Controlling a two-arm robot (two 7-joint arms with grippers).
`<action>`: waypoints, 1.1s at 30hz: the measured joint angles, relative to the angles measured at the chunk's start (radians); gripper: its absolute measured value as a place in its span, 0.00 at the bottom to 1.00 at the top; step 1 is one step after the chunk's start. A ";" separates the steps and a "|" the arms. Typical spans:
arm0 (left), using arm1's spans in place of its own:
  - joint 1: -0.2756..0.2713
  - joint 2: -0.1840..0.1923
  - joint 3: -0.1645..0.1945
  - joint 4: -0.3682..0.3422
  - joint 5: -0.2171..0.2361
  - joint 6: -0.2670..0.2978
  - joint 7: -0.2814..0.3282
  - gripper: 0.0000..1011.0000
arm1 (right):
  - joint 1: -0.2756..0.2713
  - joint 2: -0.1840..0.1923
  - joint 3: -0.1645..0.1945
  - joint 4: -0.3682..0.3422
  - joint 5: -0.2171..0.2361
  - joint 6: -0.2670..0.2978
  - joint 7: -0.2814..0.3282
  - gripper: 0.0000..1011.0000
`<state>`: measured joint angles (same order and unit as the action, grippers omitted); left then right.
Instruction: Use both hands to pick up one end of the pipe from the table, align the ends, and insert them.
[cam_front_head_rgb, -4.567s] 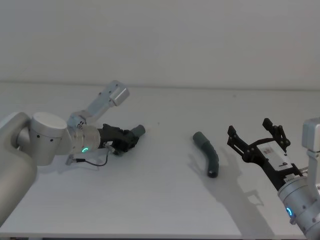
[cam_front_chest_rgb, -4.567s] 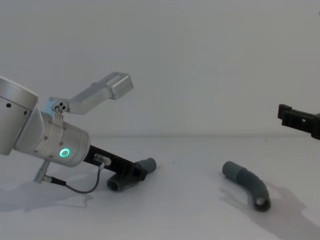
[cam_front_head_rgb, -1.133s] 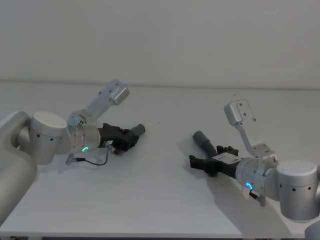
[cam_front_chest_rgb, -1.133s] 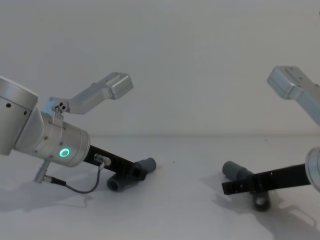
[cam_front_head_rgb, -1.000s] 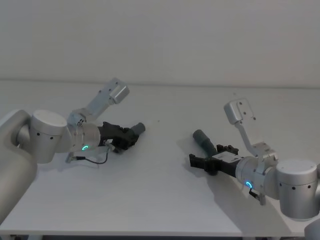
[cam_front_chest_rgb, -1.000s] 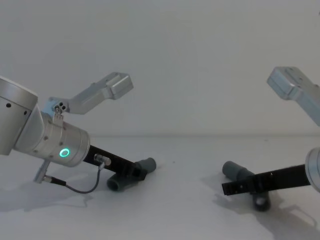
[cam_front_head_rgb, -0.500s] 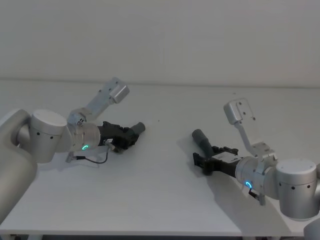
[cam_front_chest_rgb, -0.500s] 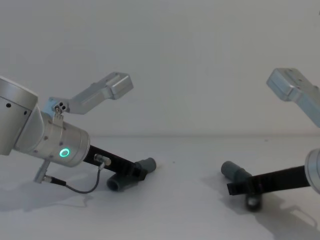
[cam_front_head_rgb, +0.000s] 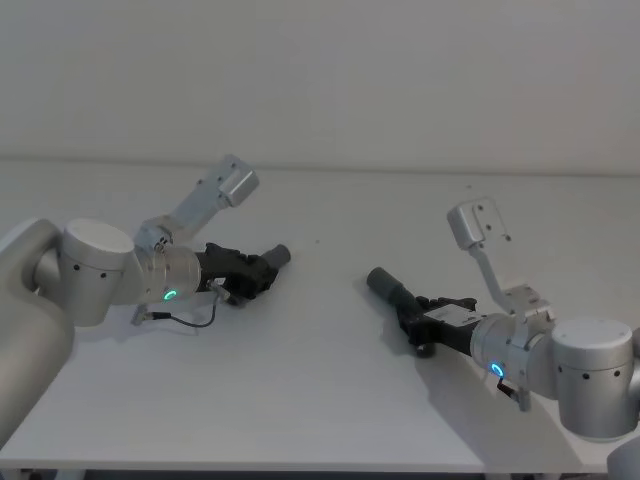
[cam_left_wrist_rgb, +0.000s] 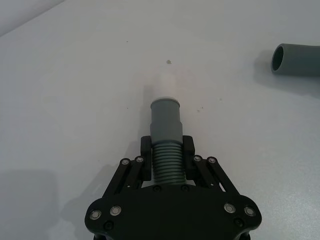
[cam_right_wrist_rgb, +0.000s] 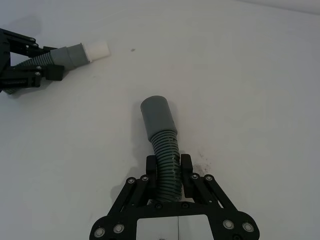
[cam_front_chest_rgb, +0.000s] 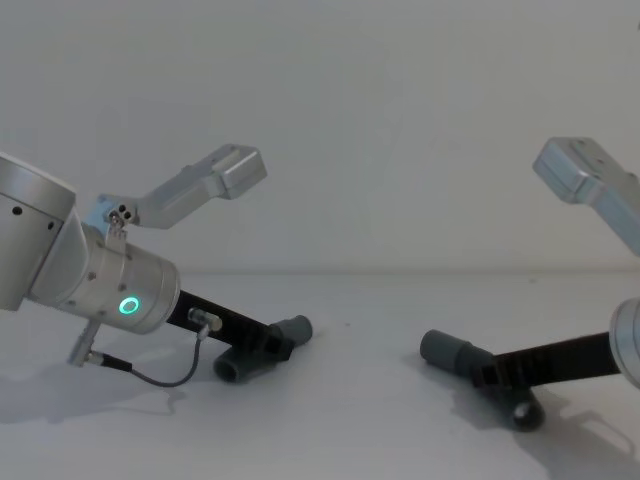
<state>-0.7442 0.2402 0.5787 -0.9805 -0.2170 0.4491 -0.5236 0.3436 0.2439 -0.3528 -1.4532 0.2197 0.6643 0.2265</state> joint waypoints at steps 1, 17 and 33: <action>0.000 0.000 0.000 0.000 0.000 0.000 0.000 0.34 | 0.000 0.000 0.000 0.000 0.000 0.000 0.000 0.28; -0.011 -0.001 0.007 0.000 0.019 -0.005 0.001 0.34 | -0.013 0.009 0.001 -0.015 -0.006 -0.040 0.011 0.28; -0.038 0.031 0.029 -0.087 0.077 -0.067 0.000 0.34 | -0.036 0.077 0.015 -0.076 -0.018 -0.201 0.087 0.28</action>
<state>-0.7826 0.2713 0.6079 -1.0676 -0.1398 0.3825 -0.5233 0.3076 0.3213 -0.3379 -1.5290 0.2016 0.4634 0.3135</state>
